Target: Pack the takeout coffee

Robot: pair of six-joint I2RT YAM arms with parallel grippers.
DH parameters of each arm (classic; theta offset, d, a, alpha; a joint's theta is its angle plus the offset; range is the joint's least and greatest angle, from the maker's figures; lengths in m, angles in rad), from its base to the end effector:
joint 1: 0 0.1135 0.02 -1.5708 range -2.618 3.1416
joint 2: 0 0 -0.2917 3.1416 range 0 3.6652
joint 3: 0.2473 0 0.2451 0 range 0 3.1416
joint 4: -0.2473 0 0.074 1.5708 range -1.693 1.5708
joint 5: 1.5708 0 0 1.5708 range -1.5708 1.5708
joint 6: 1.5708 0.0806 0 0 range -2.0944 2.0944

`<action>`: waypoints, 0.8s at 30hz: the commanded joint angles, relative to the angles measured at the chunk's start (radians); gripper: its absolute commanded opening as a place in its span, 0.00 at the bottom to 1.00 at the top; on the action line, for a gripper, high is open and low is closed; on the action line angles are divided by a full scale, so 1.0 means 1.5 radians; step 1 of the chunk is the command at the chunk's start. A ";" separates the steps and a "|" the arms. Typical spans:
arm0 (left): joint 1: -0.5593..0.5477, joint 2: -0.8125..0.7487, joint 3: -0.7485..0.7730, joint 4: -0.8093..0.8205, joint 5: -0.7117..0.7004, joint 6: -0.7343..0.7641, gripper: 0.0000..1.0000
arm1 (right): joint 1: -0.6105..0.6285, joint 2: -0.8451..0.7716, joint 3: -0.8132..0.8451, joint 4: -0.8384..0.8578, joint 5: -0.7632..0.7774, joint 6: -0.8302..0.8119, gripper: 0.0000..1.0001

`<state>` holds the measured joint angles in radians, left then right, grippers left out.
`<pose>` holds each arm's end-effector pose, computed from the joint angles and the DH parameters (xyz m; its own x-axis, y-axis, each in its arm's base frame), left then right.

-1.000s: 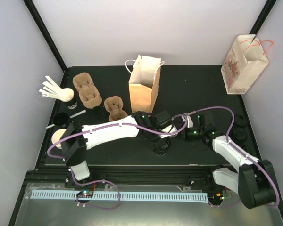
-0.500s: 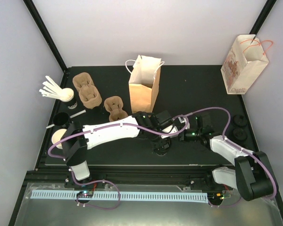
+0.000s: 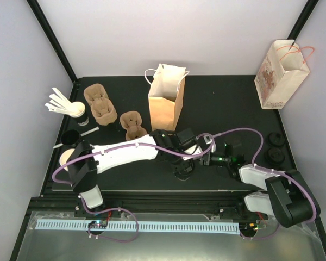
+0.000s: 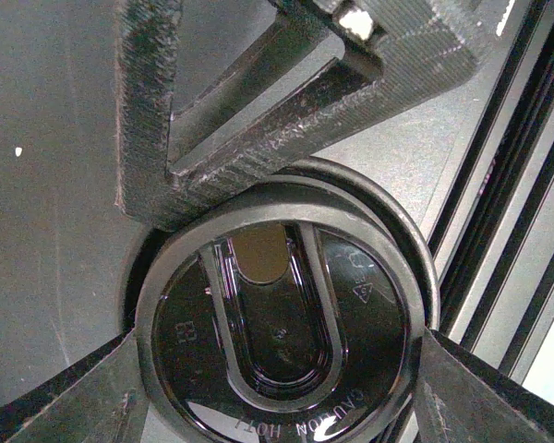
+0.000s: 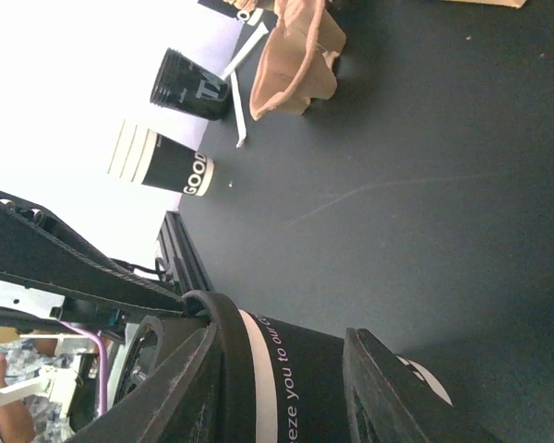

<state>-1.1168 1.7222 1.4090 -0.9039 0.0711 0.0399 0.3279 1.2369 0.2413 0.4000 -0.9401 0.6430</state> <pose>0.1536 -0.3279 0.2409 -0.3749 0.8590 -0.3488 0.9229 0.3814 -0.0528 0.1728 0.1275 0.1541 -0.9184 0.0611 -0.3908 -0.3401 0.3828 0.8590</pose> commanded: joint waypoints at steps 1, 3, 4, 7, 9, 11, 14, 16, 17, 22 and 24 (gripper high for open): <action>0.000 0.022 -0.028 0.033 -0.013 -0.006 0.57 | 0.055 0.080 -0.093 -0.023 0.102 0.051 0.38; 0.000 0.021 -0.032 0.037 -0.010 -0.009 0.57 | 0.056 0.101 -0.097 -0.003 0.111 0.056 0.38; 0.000 0.021 -0.035 0.039 -0.010 -0.009 0.57 | 0.056 0.110 -0.100 0.008 0.117 0.059 0.38; 0.000 0.017 -0.045 0.046 -0.010 -0.015 0.57 | 0.059 0.146 -0.113 0.052 0.130 0.070 0.37; 0.000 0.012 -0.055 0.051 -0.011 -0.018 0.57 | 0.062 0.169 -0.125 0.082 0.138 0.076 0.37; 0.000 0.007 -0.062 0.056 -0.011 -0.023 0.57 | 0.064 0.194 -0.131 0.114 0.142 0.083 0.37; 0.001 0.003 -0.068 0.058 -0.017 -0.033 0.56 | 0.066 0.231 -0.133 0.152 0.134 0.092 0.35; 0.000 0.002 -0.065 0.050 -0.028 -0.048 0.57 | 0.066 0.235 -0.120 0.150 0.117 0.086 0.34; 0.001 0.004 -0.060 0.044 -0.034 -0.056 0.56 | 0.066 0.227 -0.109 0.133 0.111 0.082 0.34; 0.001 0.010 -0.034 0.001 -0.073 -0.121 0.57 | 0.065 0.084 -0.002 -0.083 0.164 0.027 0.37; 0.004 0.005 -0.028 -0.020 -0.097 -0.154 0.57 | 0.064 0.017 0.059 -0.195 0.216 -0.008 0.38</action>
<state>-1.1137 1.6783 1.3575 -0.8875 0.0181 -0.0975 0.4049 1.3556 0.2390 0.6853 -0.8574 0.7723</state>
